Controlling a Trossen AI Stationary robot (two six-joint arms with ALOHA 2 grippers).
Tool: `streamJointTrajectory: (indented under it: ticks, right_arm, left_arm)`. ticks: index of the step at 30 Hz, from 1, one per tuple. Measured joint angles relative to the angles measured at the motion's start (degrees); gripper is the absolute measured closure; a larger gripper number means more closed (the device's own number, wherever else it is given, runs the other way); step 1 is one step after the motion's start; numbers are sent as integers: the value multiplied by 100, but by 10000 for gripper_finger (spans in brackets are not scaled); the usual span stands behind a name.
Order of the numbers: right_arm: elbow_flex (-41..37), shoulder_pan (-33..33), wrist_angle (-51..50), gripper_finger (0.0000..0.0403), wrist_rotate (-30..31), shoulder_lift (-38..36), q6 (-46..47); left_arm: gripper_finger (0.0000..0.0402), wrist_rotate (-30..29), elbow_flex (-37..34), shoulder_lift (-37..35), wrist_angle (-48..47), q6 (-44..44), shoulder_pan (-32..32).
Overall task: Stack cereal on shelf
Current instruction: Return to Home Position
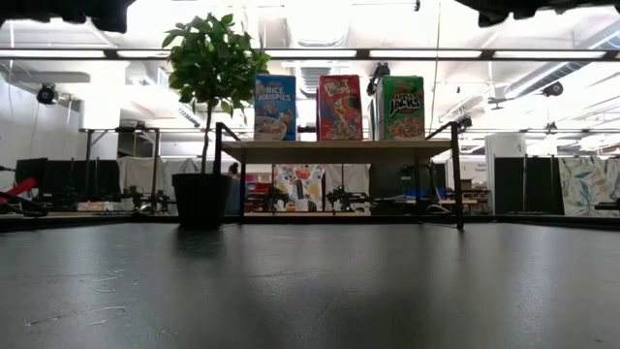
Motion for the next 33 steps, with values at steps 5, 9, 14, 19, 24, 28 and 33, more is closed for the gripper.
streamJointTrajectory:
  ticks: [5, 9, 14, 19, 24, 28, 33]
  right_arm:
    - [-343, -214, 27, 390, -4, -457, 28]
    - [-490, -331, 22, 390, -17, -676, 26]
    - [-666, -357, 23, 390, -22, -980, 30]
    - [-972, -357, 21, 390, -55, -1389, 133]
    - [-1283, -364, 15, 390, -151, -1995, 122]
    - [-1573, -365, 14, 390, -151, -2566, -18]
    - [-2006, -362, 90, 390, -152, -3340, -122]
  left_arm:
    - [327, -320, -517, -714, 208, -28, 17]
    - [327, -359, -854, -1253, 285, -33, 37]
    - [327, -361, -1187, -1927, 285, -44, 37]
    - [327, -532, -1396, -1875, 533, -54, 81]
    - [327, -549, -1508, -1949, 555, -52, 107]
    - [328, -549, -1726, -1948, 555, -134, 114]
    - [349, -549, -2119, -1946, 730, -342, 114]
